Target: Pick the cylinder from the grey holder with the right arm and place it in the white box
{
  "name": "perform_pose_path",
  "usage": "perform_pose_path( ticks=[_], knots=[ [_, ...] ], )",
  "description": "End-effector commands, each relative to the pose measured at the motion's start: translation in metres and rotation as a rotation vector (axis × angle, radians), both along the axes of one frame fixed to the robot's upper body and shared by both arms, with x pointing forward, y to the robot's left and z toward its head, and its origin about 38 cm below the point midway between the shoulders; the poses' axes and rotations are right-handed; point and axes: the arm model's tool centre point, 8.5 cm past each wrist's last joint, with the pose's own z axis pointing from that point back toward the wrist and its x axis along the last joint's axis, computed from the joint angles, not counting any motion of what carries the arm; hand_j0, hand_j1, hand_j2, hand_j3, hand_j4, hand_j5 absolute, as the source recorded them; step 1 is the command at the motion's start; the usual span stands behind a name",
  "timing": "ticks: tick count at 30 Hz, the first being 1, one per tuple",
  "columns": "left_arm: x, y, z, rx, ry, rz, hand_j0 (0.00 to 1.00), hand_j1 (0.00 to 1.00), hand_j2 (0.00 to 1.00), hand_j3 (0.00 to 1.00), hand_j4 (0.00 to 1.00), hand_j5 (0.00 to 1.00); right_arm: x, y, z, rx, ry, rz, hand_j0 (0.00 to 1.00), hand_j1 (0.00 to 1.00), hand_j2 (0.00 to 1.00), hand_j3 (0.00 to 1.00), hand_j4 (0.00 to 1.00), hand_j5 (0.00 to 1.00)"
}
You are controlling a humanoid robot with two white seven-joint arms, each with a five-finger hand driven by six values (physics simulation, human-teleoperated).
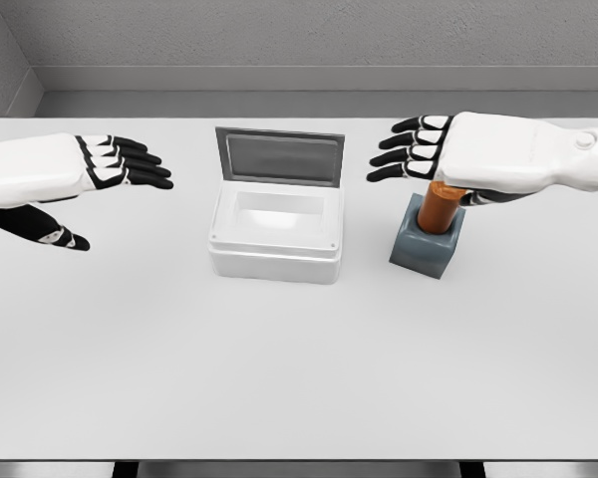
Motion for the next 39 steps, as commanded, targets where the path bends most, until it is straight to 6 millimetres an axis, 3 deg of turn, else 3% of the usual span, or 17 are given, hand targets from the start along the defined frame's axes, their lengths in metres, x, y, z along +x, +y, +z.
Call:
perform_pose_path(
  ticks=[1,8,10,11,13,18,22,25,29,39],
  knots=[
    [0.000,0.000,-0.002,-0.004,0.011,0.000,1.00,1.00,1.00,1.00,1.00,1.00,0.001,-0.002,-0.001,0.003,0.006,-0.008,1.00,1.00,1.00,1.00,1.00,1.00],
    [0.001,-0.002,0.002,-0.004,0.000,-0.004,1.00,1.00,1.00,1.00,1.00,1.00,0.011,-0.002,-0.003,0.002,0.008,-0.023,1.00,1.00,1.00,1.00,1.00,1.00],
    [0.001,-0.003,-0.001,0.001,0.009,-0.007,1.00,1.00,1.00,1.00,1.00,1.00,0.019,-0.007,-0.004,-0.140,0.023,-0.051,1.00,1.00,1.00,1.00,1.00,1.00],
    [0.001,-0.003,-0.001,0.001,0.009,-0.007,1.00,1.00,1.00,1.00,1.00,1.00,0.028,0.001,-0.013,-0.209,0.062,-0.049,1.00,1.00,1.00,1.00,1.00,1.00],
    [0.001,-0.003,0.001,-0.001,0.005,-0.008,1.00,1.00,1.00,1.00,1.00,1.00,0.044,-0.002,-0.022,-0.305,0.116,-0.086,1.00,1.00,1.00,1.00,1.00,1.00],
    [0.001,-0.003,0.001,0.000,0.005,-0.009,1.00,1.00,1.00,1.00,1.00,1.00,0.047,-0.003,-0.008,-0.316,0.084,-0.096,1.00,1.00,1.00,1.00,1.00,1.00],
    [0.001,-0.004,0.002,0.002,0.001,-0.010,1.00,1.00,1.00,1.00,1.00,1.00,0.049,-0.005,-0.012,-0.327,0.089,-0.102,1.00,1.00,1.00,1.00,1.00,1.00],
    [0.002,-0.004,0.001,0.012,-0.003,-0.008,1.00,1.00,1.00,1.00,1.00,1.00,0.051,-0.006,-0.018,-0.359,0.080,-0.111,1.00,1.00,1.00,1.00,1.00,1.00],
    [0.003,-0.003,0.004,0.034,-0.024,-0.005,1.00,1.00,1.00,1.00,1.00,1.00,0.061,0.007,-0.036,-0.391,0.093,-0.099,1.00,1.00,1.00,1.00,1.00,1.00],
    [0.003,-0.003,0.005,0.033,-0.024,-0.004,1.00,1.00,1.00,1.00,1.00,1.00,0.063,0.010,-0.051,-0.422,0.112,-0.092,0.99,0.99,0.99,0.99,0.99,0.99]
  ],
)
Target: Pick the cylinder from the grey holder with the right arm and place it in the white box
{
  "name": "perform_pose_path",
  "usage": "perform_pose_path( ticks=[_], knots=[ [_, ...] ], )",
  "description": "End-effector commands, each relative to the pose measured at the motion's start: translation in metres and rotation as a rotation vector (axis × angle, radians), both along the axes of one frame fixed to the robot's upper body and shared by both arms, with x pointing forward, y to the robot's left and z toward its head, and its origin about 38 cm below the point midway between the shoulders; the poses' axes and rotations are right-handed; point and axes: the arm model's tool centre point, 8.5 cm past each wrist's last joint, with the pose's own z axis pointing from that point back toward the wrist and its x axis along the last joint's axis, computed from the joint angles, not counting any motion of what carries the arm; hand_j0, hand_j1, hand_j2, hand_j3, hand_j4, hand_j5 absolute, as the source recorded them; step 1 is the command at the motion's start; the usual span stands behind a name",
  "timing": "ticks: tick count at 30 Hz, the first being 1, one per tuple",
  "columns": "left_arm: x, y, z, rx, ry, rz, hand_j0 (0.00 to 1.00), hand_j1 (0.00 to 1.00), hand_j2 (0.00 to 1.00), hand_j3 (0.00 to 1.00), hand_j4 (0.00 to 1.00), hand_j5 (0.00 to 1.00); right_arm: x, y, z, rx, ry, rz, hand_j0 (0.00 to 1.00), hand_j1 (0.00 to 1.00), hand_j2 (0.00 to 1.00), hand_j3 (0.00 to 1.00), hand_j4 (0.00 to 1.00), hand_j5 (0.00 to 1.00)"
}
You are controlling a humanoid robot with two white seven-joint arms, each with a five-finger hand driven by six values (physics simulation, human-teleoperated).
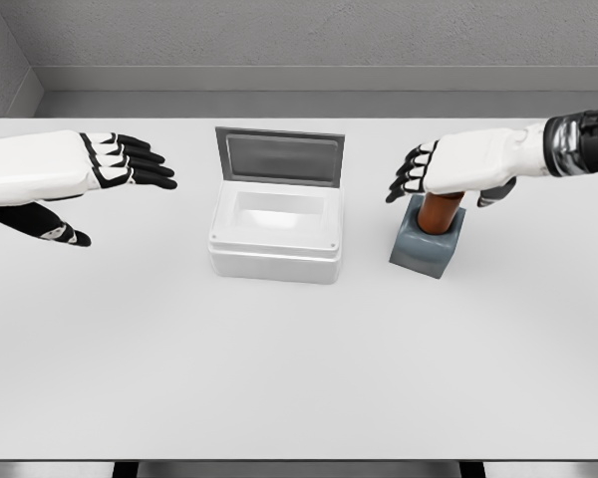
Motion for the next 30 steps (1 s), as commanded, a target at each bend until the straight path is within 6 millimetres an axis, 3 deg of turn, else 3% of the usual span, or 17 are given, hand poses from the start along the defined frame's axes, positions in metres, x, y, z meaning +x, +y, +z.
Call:
perform_pose_path(
  ticks=[1,11,13,18,30],
  knots=[
    [0.000,0.001,0.001,-0.004,0.003,0.003,1.00,1.00,1.00,1.00,1.00,1.00,0.000,0.001,-0.003,-0.004,0.007,0.000,0.99,0.99,0.99,0.99,0.99,0.99],
    [0.000,-0.001,-0.003,0.000,0.016,-0.004,1.00,1.00,1.00,1.00,1.00,1.00,-0.002,0.003,-0.005,-0.010,0.010,0.010,0.77,0.77,0.77,0.77,0.77,0.77],
    [0.001,0.000,-0.004,0.001,0.017,0.002,1.00,1.00,1.00,1.00,1.00,1.00,-0.003,0.003,-0.006,-0.009,0.012,0.010,0.64,0.64,0.64,0.64,0.64,0.64],
    [0.002,0.009,-0.002,0.017,0.023,0.027,1.00,1.00,1.00,1.00,1.00,1.00,-0.002,0.002,-0.006,-0.011,0.012,0.007,0.60,0.60,0.60,0.60,0.60,0.60],
    [0.001,0.002,-0.010,0.009,0.040,0.007,1.00,1.00,1.00,1.00,1.00,1.00,-0.002,-0.001,0.000,-0.008,0.000,0.002,0.50,0.50,0.50,0.50,0.50,0.50]
  ],
)
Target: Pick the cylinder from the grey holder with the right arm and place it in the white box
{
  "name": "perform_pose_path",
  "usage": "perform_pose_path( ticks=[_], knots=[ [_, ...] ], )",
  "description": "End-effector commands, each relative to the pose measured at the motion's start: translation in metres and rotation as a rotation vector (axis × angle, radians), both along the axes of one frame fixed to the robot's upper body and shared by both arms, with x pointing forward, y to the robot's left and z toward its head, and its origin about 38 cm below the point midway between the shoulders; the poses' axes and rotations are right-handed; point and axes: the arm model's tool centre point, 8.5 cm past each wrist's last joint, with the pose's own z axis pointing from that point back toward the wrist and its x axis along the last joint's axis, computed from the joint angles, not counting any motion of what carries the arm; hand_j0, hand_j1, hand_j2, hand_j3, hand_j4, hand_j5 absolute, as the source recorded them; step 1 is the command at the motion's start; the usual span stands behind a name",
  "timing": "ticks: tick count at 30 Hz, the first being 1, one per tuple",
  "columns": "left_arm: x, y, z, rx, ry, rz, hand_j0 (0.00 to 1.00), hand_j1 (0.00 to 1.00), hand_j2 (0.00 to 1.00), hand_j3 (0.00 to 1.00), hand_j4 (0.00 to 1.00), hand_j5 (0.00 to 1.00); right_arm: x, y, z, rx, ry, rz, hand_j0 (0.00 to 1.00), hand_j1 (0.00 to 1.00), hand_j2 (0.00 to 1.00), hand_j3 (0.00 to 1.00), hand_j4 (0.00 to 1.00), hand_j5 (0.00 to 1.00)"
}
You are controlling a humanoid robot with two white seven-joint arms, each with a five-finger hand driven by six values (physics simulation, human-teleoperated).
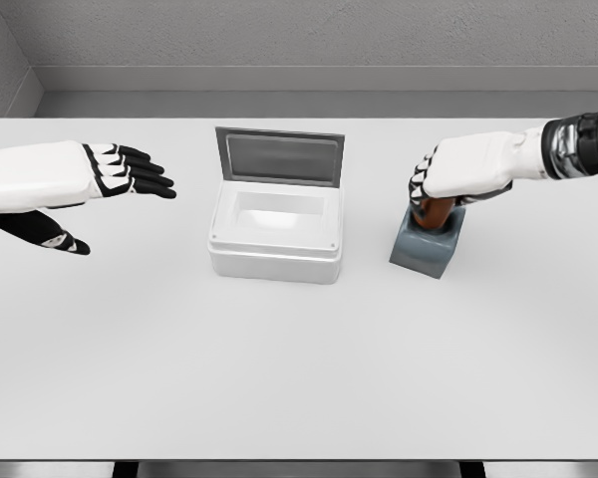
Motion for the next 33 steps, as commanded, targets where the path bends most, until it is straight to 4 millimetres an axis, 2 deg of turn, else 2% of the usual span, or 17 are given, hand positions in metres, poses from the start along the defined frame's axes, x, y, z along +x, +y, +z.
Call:
perform_pose_path(
  ticks=[1,8,10,14,20,23,26,32,33],
  knots=[
    [0.000,0.001,0.000,-0.005,0.004,0.004,1.00,1.00,1.00,1.00,1.00,1.00,0.000,-0.001,0.002,0.006,-0.002,-0.005,0.50,0.50,0.50,0.50,0.50,0.50],
    [0.002,0.000,0.008,-0.006,-0.015,0.002,1.00,1.00,1.00,1.00,1.00,1.00,-0.006,0.005,0.011,0.017,-0.020,0.024,0.50,0.50,0.50,0.50,0.50,0.50],
    [0.001,-0.001,0.009,-0.005,-0.020,-0.003,1.00,1.00,1.00,1.00,1.00,1.00,-0.003,0.009,0.022,0.019,-0.045,0.032,0.50,0.50,0.50,0.50,0.50,0.50],
    [0.001,-0.002,0.012,-0.006,-0.028,-0.005,1.00,1.00,1.00,1.00,1.00,1.00,-0.008,0.018,0.028,0.019,-0.062,0.066,0.50,0.50,0.50,0.50,0.50,0.50],
    [0.003,-0.001,0.013,-0.006,-0.031,0.000,1.00,1.00,1.00,1.00,1.00,1.00,-0.008,0.015,0.030,0.014,-0.068,0.061,0.50,0.50,0.50,0.50,0.50,0.50],
    [0.003,0.000,0.013,-0.006,-0.032,0.002,1.00,1.00,1.00,1.00,1.00,1.00,-0.008,0.022,0.034,0.019,-0.077,0.078,0.50,0.50,0.50,0.50,0.50,0.50],
    [0.003,-0.001,0.016,-0.006,-0.039,0.001,1.00,1.00,1.00,1.00,1.00,1.00,-0.018,0.033,0.036,0.020,-0.086,0.125,0.50,0.50,0.50,0.50,0.50,0.50],
    [0.004,0.000,0.017,-0.002,-0.043,0.003,1.00,1.00,1.00,1.00,1.00,1.00,-0.017,0.050,0.037,0.029,-0.093,0.161,0.50,0.50,0.50,0.50,0.50,0.50],
    [0.004,-0.001,0.024,0.002,-0.064,0.000,1.00,1.00,1.00,1.00,1.00,1.00,-0.017,0.054,0.038,0.031,-0.096,0.170,0.50,0.50,0.50,0.50,0.50,0.50]
  ],
)
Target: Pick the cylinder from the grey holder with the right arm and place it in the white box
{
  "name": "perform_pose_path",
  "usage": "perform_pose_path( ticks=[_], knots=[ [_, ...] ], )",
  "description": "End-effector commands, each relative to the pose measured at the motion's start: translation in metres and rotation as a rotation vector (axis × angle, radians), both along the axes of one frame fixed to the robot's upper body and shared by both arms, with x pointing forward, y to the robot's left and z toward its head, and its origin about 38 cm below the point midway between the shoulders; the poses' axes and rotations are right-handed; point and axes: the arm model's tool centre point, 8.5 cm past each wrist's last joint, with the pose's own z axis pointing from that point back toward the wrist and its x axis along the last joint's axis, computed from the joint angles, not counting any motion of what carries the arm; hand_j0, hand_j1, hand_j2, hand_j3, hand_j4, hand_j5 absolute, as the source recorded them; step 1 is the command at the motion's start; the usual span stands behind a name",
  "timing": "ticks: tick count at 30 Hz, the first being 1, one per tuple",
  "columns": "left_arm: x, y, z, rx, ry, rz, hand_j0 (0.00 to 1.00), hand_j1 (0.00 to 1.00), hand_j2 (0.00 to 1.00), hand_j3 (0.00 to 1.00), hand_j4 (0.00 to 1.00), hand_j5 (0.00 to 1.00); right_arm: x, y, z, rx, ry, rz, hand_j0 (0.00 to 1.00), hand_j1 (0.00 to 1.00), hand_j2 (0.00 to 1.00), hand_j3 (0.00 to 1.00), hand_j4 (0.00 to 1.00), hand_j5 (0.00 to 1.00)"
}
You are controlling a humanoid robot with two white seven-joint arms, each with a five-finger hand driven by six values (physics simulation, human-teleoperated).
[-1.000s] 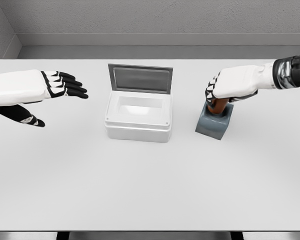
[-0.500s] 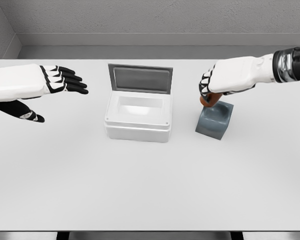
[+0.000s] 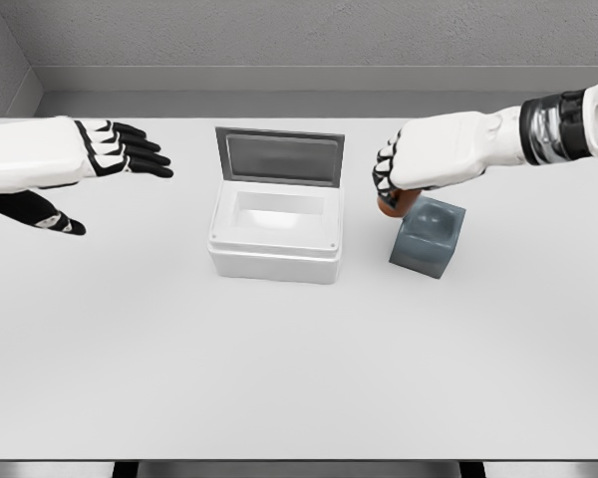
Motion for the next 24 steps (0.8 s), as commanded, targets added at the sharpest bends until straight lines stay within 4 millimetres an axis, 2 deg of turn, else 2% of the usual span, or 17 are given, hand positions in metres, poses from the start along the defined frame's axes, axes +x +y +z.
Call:
perform_pose_path(
  ticks=[1,3,9,18,24],
  knots=[
    [-0.001,0.002,0.001,0.002,0.001,0.005,1.00,1.00,1.00,1.00,1.00,1.00,0.000,0.007,0.000,0.003,-0.004,0.015,0.50,0.50,0.50,0.50,0.50,0.50],
    [-0.001,0.001,0.002,0.002,0.001,0.002,1.00,1.00,1.00,1.00,1.00,1.00,0.001,0.016,0.004,0.008,-0.014,0.033,0.50,0.50,0.50,0.50,0.50,0.50],
    [-0.002,0.000,0.000,0.005,0.007,-0.001,1.00,1.00,1.00,1.00,1.00,1.00,0.002,0.026,0.008,0.015,-0.022,0.052,0.50,0.50,0.50,0.50,0.50,0.50],
    [-0.002,-0.001,0.000,-0.001,0.010,-0.004,1.00,1.00,1.00,1.00,1.00,1.00,0.016,0.048,0.000,0.033,0.003,0.058,0.50,0.50,0.50,0.50,0.50,0.50],
    [-0.003,-0.001,-0.002,-0.001,0.015,-0.006,1.00,1.00,1.00,1.00,1.00,1.00,0.015,0.063,-0.001,0.031,-0.007,0.090,0.50,0.50,0.50,0.50,0.50,0.50]
  ],
)
